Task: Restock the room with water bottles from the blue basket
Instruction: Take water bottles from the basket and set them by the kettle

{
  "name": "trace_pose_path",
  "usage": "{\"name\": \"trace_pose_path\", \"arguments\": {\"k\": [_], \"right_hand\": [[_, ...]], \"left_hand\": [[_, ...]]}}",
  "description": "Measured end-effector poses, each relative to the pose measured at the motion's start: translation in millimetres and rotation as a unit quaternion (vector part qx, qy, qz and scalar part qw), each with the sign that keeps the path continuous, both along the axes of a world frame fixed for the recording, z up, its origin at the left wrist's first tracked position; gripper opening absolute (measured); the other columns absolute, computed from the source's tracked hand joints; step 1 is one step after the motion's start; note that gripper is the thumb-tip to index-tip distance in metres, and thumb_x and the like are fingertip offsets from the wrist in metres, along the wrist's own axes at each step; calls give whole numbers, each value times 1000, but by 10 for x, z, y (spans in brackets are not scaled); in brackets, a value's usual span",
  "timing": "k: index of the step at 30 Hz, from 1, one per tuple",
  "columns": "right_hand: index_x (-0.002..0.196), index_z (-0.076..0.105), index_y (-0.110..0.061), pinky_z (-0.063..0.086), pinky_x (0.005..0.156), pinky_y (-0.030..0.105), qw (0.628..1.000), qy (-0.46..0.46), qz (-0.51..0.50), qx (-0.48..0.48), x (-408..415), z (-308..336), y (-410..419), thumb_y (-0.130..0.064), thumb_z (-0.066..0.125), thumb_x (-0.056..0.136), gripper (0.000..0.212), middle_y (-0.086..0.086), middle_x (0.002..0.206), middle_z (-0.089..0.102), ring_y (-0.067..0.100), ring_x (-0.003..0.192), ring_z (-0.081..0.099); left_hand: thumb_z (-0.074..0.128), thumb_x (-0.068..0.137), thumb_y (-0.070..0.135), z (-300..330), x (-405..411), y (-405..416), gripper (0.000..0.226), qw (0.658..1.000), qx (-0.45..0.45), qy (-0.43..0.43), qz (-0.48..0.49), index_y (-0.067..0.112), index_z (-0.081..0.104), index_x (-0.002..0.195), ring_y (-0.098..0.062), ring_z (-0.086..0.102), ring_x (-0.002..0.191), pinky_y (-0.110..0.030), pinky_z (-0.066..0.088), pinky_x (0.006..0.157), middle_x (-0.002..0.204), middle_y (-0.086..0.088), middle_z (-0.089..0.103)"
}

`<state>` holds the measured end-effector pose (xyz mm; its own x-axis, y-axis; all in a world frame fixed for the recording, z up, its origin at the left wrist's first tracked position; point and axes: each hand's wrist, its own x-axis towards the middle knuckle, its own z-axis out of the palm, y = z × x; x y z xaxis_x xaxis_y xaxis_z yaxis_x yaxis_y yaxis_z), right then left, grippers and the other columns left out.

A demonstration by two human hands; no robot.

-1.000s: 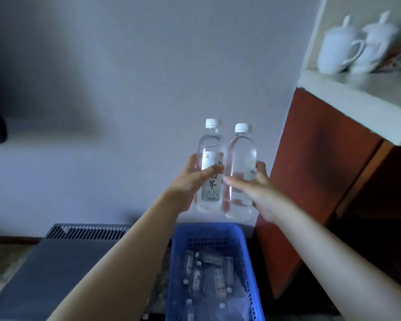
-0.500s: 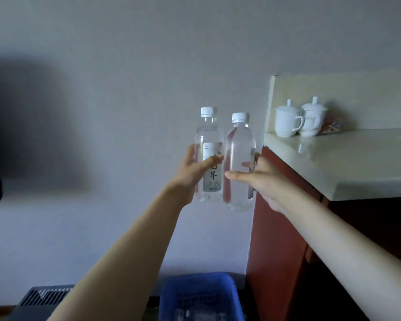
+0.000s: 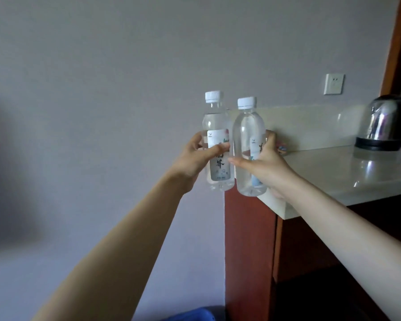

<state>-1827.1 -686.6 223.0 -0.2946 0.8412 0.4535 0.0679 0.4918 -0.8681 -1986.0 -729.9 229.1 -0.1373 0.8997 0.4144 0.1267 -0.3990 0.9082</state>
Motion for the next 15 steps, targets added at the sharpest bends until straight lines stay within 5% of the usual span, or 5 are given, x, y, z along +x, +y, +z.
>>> {"name": "trace_pose_path", "arguments": {"k": [8,15], "right_hand": [[142,9,-34,37,108,48,998,12,45,-49,847,31,840,-28,73,73,94,-4,143,42,19,129,46],[140,12,-39,36,110,48,994,8,68,-86,1578,62,1505,-29,75,67,97,-8,140,47,18,126,49]], "left_hand": [[78,57,35,108,876,605,56,1000,7,21,9,22,61,109,-24,66,99,-40,50,94,117,-19,62],[80,56,37,126,1657,1238,52,999,-16,20,41,27,61,103,-25,66,101,-44,51,95,100,-3,60]]}}
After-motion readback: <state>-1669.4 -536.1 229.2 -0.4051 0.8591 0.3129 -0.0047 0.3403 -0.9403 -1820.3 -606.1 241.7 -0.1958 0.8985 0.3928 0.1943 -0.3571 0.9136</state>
